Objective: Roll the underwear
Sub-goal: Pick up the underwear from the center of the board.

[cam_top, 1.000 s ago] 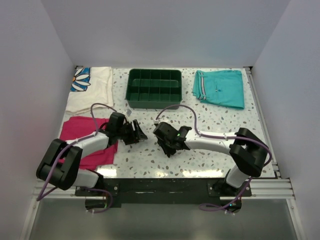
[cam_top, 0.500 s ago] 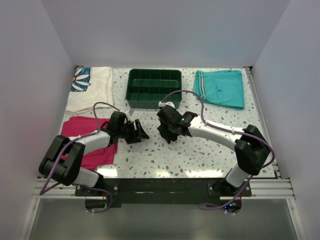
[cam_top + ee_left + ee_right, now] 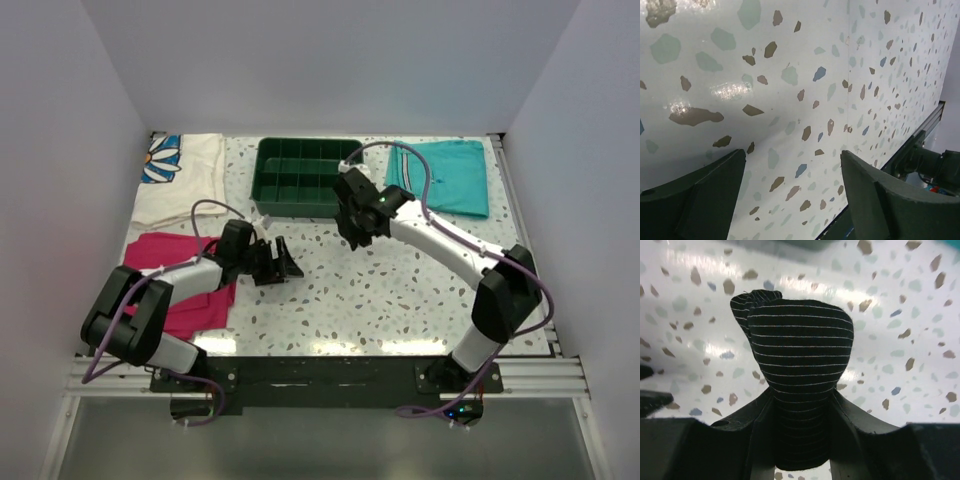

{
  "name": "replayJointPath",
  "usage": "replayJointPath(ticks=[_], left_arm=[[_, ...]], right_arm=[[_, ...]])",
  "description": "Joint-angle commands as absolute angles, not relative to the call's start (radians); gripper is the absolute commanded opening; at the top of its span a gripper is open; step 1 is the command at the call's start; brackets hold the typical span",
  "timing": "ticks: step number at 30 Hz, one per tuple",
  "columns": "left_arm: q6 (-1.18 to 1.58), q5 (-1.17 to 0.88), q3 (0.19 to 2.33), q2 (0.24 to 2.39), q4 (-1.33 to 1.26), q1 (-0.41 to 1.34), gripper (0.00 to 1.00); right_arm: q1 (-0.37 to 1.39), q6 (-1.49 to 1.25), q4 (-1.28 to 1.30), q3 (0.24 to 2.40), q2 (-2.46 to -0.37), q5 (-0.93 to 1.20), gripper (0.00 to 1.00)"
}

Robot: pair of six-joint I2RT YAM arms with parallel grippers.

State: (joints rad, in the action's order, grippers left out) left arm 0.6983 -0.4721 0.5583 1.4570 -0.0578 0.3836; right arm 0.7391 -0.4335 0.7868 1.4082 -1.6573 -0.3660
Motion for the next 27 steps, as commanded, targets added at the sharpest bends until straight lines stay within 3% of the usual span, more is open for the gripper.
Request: replayJointPath(ticks=[1, 2, 3, 27], left_arm=[[0.623, -0.505, 0.581, 1.457, -0.068, 0.379, 0.89], [0.618, -0.503, 0.581, 1.45, -0.067, 0.379, 0.99], [0.615, -0.505, 0.581, 1.433, -0.067, 0.379, 1.0], [0.564, -0.538, 0.634, 1.49, -0.002, 0.379, 1.0]], right_arm=[[0.684, -0.399, 0.865, 1.561, -1.726, -0.426, 0.0], [0.675, -0.394, 0.886, 1.586, -1.739, -0.433, 0.0], [0.655, -0.391, 0.894, 1.635, -1.758, -0.442, 0.0], [0.577, -0.359, 1.074, 2.229, -2.246, -0.554, 0.0]])
